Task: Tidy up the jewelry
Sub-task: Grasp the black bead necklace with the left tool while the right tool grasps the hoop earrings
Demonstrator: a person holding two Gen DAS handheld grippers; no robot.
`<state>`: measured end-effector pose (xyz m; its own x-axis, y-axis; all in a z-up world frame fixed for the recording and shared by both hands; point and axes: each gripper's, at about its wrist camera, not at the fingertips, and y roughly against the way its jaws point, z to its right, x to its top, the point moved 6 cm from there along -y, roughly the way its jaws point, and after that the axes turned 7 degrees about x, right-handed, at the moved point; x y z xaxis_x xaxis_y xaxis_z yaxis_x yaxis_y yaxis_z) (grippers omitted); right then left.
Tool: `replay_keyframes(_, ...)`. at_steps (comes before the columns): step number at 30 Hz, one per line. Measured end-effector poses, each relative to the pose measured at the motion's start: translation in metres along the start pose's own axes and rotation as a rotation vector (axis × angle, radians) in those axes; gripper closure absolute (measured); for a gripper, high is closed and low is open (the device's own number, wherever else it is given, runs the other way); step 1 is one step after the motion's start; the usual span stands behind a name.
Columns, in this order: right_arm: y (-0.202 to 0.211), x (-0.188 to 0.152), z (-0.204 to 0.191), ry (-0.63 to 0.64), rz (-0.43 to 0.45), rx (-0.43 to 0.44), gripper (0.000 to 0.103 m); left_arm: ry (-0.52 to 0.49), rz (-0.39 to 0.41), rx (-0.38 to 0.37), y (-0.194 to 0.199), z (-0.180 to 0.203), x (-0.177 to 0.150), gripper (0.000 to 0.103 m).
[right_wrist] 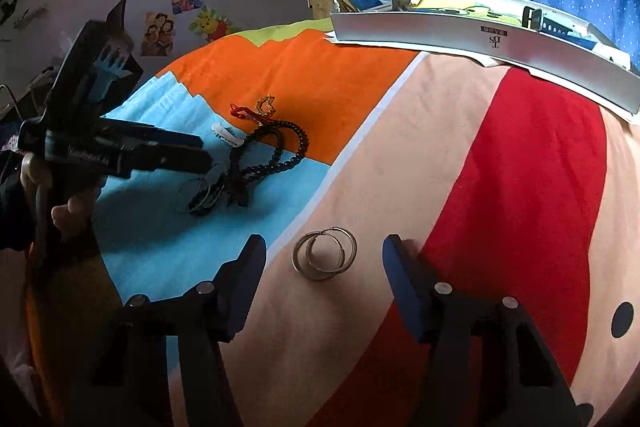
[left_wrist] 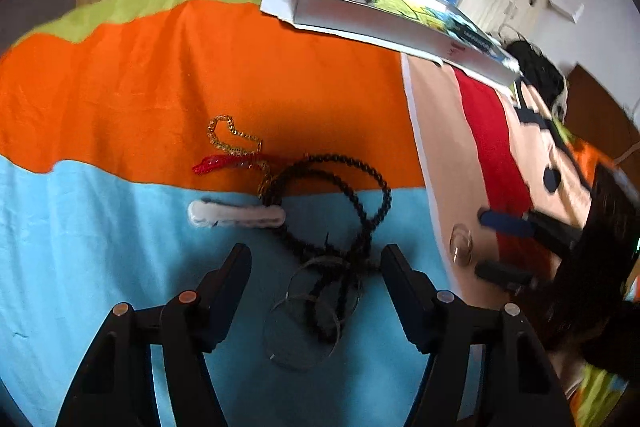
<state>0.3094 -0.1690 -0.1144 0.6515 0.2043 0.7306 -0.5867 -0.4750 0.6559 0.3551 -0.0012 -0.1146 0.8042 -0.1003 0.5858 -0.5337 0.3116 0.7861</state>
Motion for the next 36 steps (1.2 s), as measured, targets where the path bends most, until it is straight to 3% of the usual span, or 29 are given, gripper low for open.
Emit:
replay_keyframes(4, -0.004, -0.002, 0.001, -0.008, -0.009, -0.006, 0.048, 0.038, -0.013, -0.039, -0.006, 0.008, 0.011, 0.038)
replay_keyframes(13, -0.006, -0.009, 0.001, 0.017, -0.029, -0.007, 0.056, -0.134, -0.092, -0.074, -0.027, 0.046, 0.015, 0.06)
replay_keyframes(20, -0.016, -0.008, -0.001, 0.059, -0.066, -0.031, 0.057, -0.184, -0.169, -0.008, -0.047, 0.052, 0.005, 0.067)
replay_keyframes(22, -0.02, -0.009, -0.001, 0.073, -0.087, -0.047, 0.057, -0.187, -0.173, 0.011, -0.048, 0.053, 0.005, 0.072)
replay_keyframes(24, -0.023, -0.009, -0.003, 0.089, -0.094, -0.063, 0.058, -0.186, -0.183, 0.032, -0.049, 0.053, 0.006, 0.091)
replay_keyframes(25, -0.024, -0.009, -0.005, 0.099, -0.096, -0.067, 0.062, -0.181, -0.19, 0.029, -0.05, 0.053, 0.005, 0.095)
replay_keyframes(28, -0.024, -0.006, -0.011, 0.138, -0.097, -0.079, 0.077, -0.154, -0.209, 0.034, -0.05, 0.055, 0.006, 0.096)
replay_keyframes(36, -0.002, -0.004, -0.014, 0.116, -0.047, -0.045, 0.077, -0.052, -0.236, -0.051, -0.023, 0.061, 0.011, 0.097)
